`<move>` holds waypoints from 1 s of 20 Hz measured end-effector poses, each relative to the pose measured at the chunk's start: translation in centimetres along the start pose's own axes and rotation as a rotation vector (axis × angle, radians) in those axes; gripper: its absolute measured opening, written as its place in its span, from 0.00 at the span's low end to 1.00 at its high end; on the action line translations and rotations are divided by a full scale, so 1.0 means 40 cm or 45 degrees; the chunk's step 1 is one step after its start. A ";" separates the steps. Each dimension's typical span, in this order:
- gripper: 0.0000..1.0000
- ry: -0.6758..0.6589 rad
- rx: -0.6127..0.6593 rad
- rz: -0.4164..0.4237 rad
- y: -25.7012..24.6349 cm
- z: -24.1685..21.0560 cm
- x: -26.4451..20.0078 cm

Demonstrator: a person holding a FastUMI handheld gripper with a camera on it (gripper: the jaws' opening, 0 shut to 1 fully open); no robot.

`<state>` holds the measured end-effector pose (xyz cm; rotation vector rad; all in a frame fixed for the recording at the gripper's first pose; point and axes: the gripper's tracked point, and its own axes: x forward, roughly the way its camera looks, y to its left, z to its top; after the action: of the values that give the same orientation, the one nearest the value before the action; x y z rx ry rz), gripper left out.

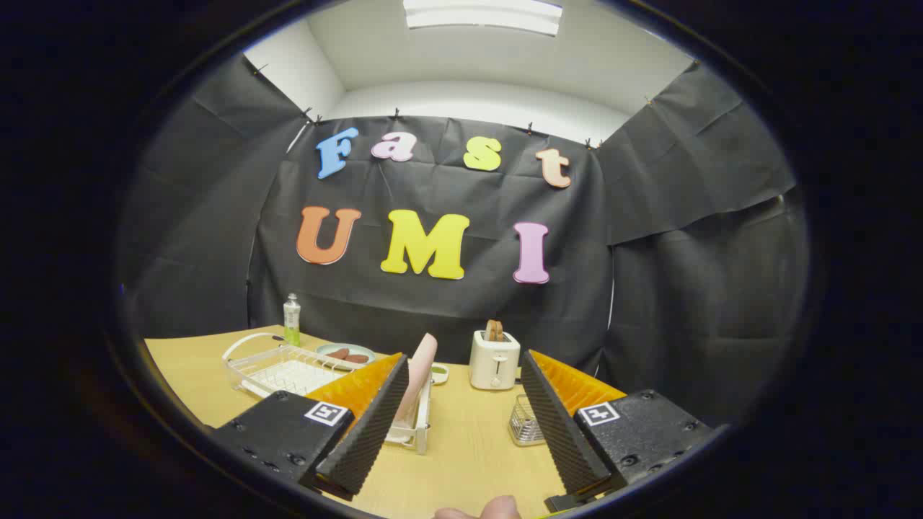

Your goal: Take the plate from the dish rack, then take the spoon from the basket and place it into the plate.

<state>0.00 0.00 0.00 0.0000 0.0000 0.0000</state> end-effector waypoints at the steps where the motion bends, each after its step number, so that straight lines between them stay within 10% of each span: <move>1: 1.00 -0.004 -0.001 0.001 -0.001 0.000 0.003; 20: 1.00 0.028 0.046 0.046 -0.010 -0.013 0.012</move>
<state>0.48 -0.40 -0.52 0.0359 0.0221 0.0360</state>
